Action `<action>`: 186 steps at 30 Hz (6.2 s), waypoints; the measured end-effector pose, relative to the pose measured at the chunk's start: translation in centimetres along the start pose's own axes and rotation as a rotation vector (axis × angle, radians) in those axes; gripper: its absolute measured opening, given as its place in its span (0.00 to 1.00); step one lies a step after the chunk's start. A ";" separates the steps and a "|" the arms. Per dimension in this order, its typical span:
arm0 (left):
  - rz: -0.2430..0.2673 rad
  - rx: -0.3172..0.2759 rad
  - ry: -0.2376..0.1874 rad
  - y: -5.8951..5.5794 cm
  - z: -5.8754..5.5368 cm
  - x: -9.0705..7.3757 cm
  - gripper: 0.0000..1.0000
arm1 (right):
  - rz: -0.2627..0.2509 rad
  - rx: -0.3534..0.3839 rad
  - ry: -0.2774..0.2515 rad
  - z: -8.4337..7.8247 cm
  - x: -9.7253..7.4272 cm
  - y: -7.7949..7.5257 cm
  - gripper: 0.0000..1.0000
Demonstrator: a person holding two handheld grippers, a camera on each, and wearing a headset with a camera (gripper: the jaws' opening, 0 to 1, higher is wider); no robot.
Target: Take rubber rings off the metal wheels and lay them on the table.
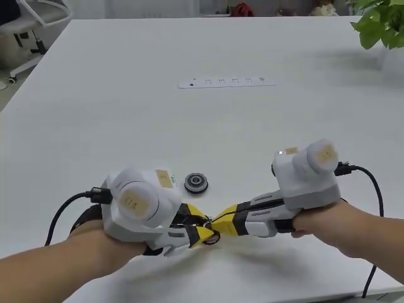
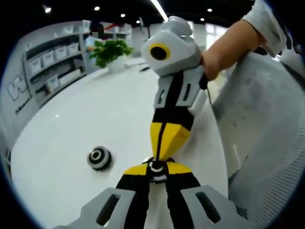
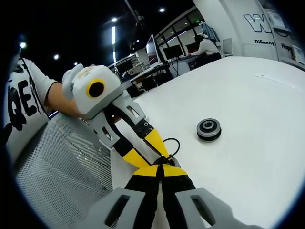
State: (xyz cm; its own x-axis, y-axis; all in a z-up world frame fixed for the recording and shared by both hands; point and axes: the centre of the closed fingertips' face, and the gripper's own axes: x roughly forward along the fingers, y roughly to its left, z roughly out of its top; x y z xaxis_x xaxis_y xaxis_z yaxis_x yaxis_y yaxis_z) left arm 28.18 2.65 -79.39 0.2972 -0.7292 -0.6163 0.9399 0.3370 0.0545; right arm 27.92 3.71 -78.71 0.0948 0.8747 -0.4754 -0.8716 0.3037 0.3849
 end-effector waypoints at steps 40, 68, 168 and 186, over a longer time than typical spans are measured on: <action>-0.057 -0.004 -0.057 -0.9 2.0 -2.0 0.33 | -0.035 0.041 -0.024 0.0 -0.7 -1.2 0.00; -0.040 -0.021 -0.098 -0.8 1.7 -5.1 0.51 | 0.010 0.025 -0.026 0.8 -0.6 0.4 0.00; 0.111 -0.159 -0.093 2.5 -2.4 -9.2 0.60 | -0.056 0.130 -0.003 1.8 4.0 -2.6 0.02; 0.113 -0.160 -0.095 2.8 -2.1 -9.2 0.60 | -0.078 0.130 -0.037 2.7 2.9 -2.7 0.08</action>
State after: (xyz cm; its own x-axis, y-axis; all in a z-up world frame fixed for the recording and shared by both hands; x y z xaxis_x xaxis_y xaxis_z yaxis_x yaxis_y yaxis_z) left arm 27.69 11.56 -75.23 0.4207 -0.7317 -0.5364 0.8632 0.5047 -0.0114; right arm 31.89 6.41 -78.97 0.1796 0.8589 -0.4797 -0.7916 0.4156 0.4479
